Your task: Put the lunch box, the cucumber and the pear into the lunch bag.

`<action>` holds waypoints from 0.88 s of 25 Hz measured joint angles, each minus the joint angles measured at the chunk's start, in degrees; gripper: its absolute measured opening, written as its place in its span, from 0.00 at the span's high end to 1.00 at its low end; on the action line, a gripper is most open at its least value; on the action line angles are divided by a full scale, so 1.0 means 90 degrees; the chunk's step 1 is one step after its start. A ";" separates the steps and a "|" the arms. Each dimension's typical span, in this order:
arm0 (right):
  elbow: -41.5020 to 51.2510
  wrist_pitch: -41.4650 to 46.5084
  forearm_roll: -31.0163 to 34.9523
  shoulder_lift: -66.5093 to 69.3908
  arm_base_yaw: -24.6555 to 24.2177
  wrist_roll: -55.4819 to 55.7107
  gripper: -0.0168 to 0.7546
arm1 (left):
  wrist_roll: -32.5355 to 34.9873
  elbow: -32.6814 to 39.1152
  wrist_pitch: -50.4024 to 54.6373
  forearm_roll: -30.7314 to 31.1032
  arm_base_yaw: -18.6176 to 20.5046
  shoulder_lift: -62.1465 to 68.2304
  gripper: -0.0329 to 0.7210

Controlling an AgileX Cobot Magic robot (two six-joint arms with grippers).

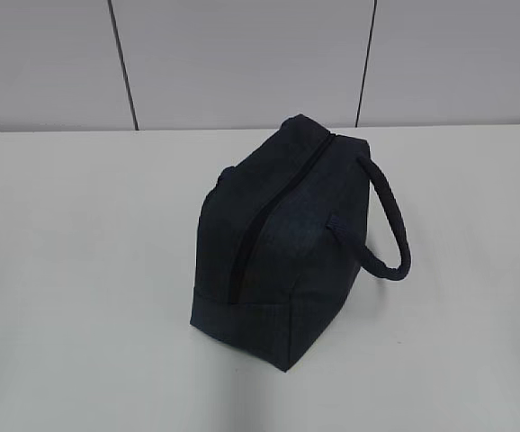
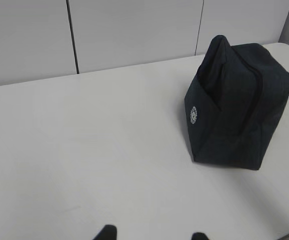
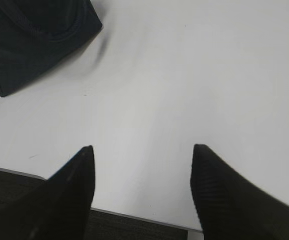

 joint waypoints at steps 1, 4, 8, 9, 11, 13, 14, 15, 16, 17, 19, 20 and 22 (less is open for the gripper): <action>0.0000 -0.0004 0.0000 0.0000 0.0000 0.0000 0.38 | 0.0000 0.0000 0.0000 0.0000 0.0000 0.0000 0.59; 0.0000 -0.0014 0.0000 0.0000 0.0000 0.0000 0.38 | -0.0005 0.0000 0.0000 0.0005 0.0000 0.0000 0.59; 0.0000 -0.0017 0.0000 0.0000 0.0000 -0.0010 0.38 | -0.0005 0.0000 0.0000 0.0005 0.0000 0.0000 0.59; 0.0000 -0.0017 0.0000 0.0000 0.0000 -0.0010 0.38 | -0.0005 0.0000 0.0000 0.0005 0.0000 0.0000 0.59; 0.0000 -0.0017 0.0000 0.0000 0.0000 -0.0010 0.38 | -0.0005 0.0000 0.0000 0.0005 0.0000 0.0000 0.59; 0.0000 -0.0028 0.0000 0.0000 0.0000 -0.0010 0.38 | -0.0005 0.0000 0.0000 0.0005 0.0000 0.0000 0.59; 0.0000 -0.0028 0.0000 0.0000 0.0000 -0.0010 0.38 | -0.0005 0.0000 0.0000 0.0005 0.0000 0.0000 0.59; 0.0000 -0.0028 0.0000 0.0000 0.0000 -0.0010 0.38 | -0.0005 0.0000 0.0000 0.0005 0.0000 0.0000 0.59; 0.0000 -0.0028 0.0000 0.0000 0.0000 -0.0010 0.38 | -0.0005 0.0000 0.0000 0.0005 0.0020 0.0000 0.59; 0.0000 -0.0028 0.0000 0.0000 0.0000 -0.0010 0.38 | -0.0005 0.0000 0.0000 0.0005 0.0101 0.0000 0.59; 0.0000 -0.0028 0.0000 0.0000 -0.0158 -0.0010 0.38 | -0.0005 0.0000 0.0000 0.0005 0.0463 0.0000 0.59; 0.0000 -0.0028 0.0000 0.0000 -0.0296 -0.0010 0.38 | -0.0005 0.0000 0.0000 0.0005 0.0664 0.0000 0.59; 0.0000 -0.0028 0.0000 0.0000 -0.0684 -0.0010 0.38 | -0.0005 0.0000 0.0000 0.0005 0.1161 0.0000 0.59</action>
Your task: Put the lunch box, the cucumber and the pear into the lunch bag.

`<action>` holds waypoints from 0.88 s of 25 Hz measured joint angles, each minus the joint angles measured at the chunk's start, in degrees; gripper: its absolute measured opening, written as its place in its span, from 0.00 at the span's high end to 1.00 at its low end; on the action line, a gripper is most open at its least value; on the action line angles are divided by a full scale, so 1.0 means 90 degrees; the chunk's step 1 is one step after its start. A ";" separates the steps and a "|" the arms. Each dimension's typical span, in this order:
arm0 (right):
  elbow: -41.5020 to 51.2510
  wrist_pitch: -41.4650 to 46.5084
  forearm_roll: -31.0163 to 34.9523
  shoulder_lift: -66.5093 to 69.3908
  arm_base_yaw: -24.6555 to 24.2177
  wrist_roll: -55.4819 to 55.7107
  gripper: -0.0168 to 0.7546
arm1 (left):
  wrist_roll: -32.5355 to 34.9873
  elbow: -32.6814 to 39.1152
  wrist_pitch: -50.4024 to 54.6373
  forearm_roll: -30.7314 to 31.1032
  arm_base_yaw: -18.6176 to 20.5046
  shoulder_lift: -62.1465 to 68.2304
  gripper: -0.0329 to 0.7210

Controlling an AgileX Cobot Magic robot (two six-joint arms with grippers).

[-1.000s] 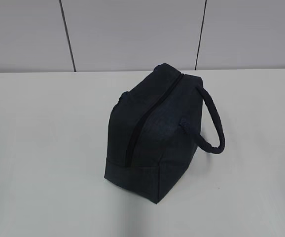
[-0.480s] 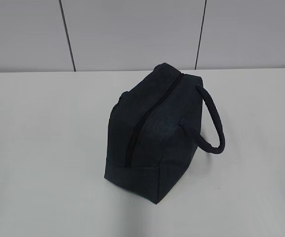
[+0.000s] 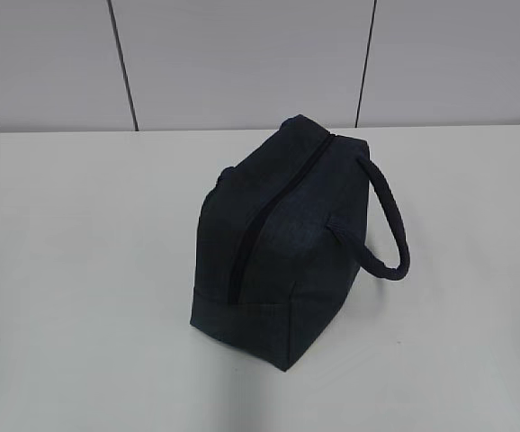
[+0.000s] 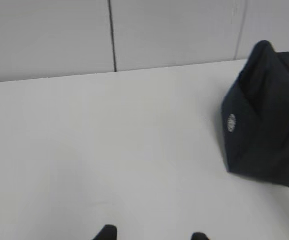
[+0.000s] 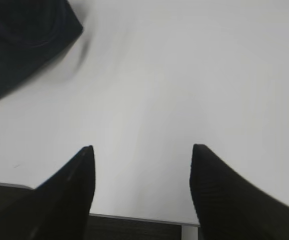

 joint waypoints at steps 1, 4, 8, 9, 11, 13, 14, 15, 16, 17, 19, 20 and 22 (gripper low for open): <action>0.0000 0.0000 0.0000 0.0000 -0.0155 0.0000 0.38 | 0.0000 0.0000 0.0000 0.0000 0.0177 0.0000 0.59; 0.0000 -0.0011 0.0000 0.0000 -0.0330 0.0000 0.38 | 0.0000 0.0000 0.0000 0.0000 0.0506 0.0000 0.59; 0.0000 -0.0011 0.0000 0.0000 -0.0343 0.0000 0.38 | 0.0000 0.0000 0.0000 0.0000 0.0517 0.0000 0.59; 0.0000 -0.0011 0.0000 0.0000 -0.0343 0.0000 0.38 | 0.0000 0.0000 0.0000 0.0000 0.0517 0.0000 0.59; 0.0000 -0.0011 0.0000 0.0000 -0.0343 0.0000 0.38 | 0.0000 0.0000 0.0000 0.0000 0.0517 0.0000 0.59; 0.0000 -0.0011 0.0000 0.0000 -0.0343 -0.0012 0.38 | 0.0000 0.0000 0.0000 0.0000 0.0517 0.0000 0.59; 0.0000 -0.0011 0.0000 0.0000 -0.0343 -0.0012 0.38 | 0.0000 0.0000 0.0000 0.0000 0.0517 0.0000 0.59; 0.0000 -0.0011 0.0000 0.0000 -0.0343 -0.0012 0.38 | 0.0000 0.0000 0.0000 0.0000 0.0517 0.0000 0.59; 0.0000 -0.0011 0.0000 0.0000 -0.0343 -0.0012 0.38 | 0.0000 0.0000 0.0000 0.0000 0.0517 0.0000 0.59; 0.0000 -0.0011 0.0000 0.0000 -0.0343 -0.0012 0.38 | 0.0000 0.0000 0.0000 0.0000 0.0517 0.0000 0.59; 0.0000 -0.0011 0.0000 0.0000 -0.0343 -0.0012 0.38 | 0.0000 0.0000 0.0000 0.0000 0.0517 0.0000 0.59; 0.0000 -0.0011 0.0000 0.0000 -0.0343 -0.0012 0.38 | 0.0000 0.0000 0.0000 0.0000 0.0517 0.0000 0.59; 0.0000 -0.0011 0.0000 0.0000 -0.0343 -0.0012 0.38 | 0.0000 0.0000 0.0000 0.0000 0.0517 0.0000 0.59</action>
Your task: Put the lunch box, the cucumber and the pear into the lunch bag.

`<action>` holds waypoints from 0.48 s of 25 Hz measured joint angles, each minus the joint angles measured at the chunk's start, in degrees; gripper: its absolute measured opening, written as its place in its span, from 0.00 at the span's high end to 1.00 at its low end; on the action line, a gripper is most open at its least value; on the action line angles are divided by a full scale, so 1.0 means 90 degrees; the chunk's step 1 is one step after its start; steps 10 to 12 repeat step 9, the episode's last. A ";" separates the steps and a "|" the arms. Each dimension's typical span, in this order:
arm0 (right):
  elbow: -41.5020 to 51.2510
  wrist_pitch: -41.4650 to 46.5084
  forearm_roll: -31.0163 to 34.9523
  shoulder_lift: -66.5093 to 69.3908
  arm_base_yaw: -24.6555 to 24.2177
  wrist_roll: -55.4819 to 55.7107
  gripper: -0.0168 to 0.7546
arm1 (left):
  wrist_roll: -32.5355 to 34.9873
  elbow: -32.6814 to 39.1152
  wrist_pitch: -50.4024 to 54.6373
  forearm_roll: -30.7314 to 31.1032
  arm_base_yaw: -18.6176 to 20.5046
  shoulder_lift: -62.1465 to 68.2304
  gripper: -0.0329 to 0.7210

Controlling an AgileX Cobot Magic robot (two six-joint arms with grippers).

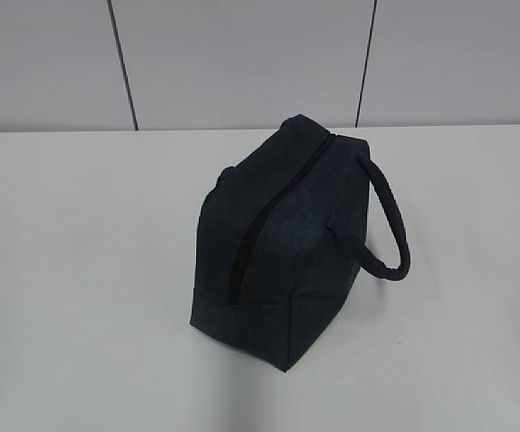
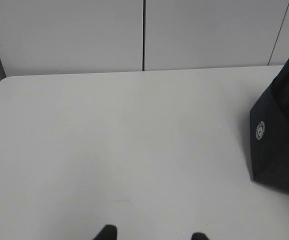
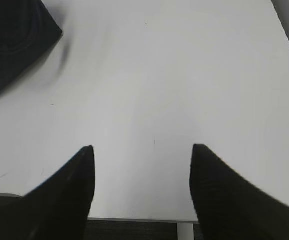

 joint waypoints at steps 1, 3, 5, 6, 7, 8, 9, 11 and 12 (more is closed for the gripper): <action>0.0000 0.0000 0.0000 0.0000 0.0000 0.0000 0.38 | 0.0000 0.0000 0.0000 0.0000 0.0000 0.0000 0.59; 0.0000 0.0000 0.0000 0.0000 0.0000 0.0000 0.38 | 0.0000 0.0000 0.0000 0.0000 0.0000 0.0000 0.59; 0.0000 0.0000 0.0000 0.0000 0.0000 0.0000 0.38 | 0.0000 0.0000 0.0000 0.0000 0.0000 0.0000 0.59; 0.0000 0.0000 0.0000 0.0000 0.0000 0.0000 0.38 | 0.0000 0.0000 0.0000 0.0000 0.0000 0.0000 0.59; 0.0000 0.0000 0.0000 0.0000 0.0000 0.0000 0.38 | 0.0000 0.0000 0.0000 0.0000 0.0000 0.0000 0.59; 0.0000 0.0000 0.0000 0.0000 0.0000 0.0000 0.38 | 0.0000 0.0000 0.0000 0.0000 0.0000 0.0000 0.59; 0.0000 0.0000 0.0000 0.0000 0.0000 0.0000 0.38 | 0.0000 0.0000 0.0000 0.0000 0.0000 0.0000 0.59; 0.0000 0.0000 0.0000 0.0000 0.0000 0.0000 0.38 | 0.0000 0.0000 0.0000 0.0000 0.0000 0.0000 0.59; 0.0000 0.0000 0.0000 0.0000 0.0000 0.0000 0.38 | 0.0000 0.0000 0.0000 0.0000 0.0000 0.0000 0.59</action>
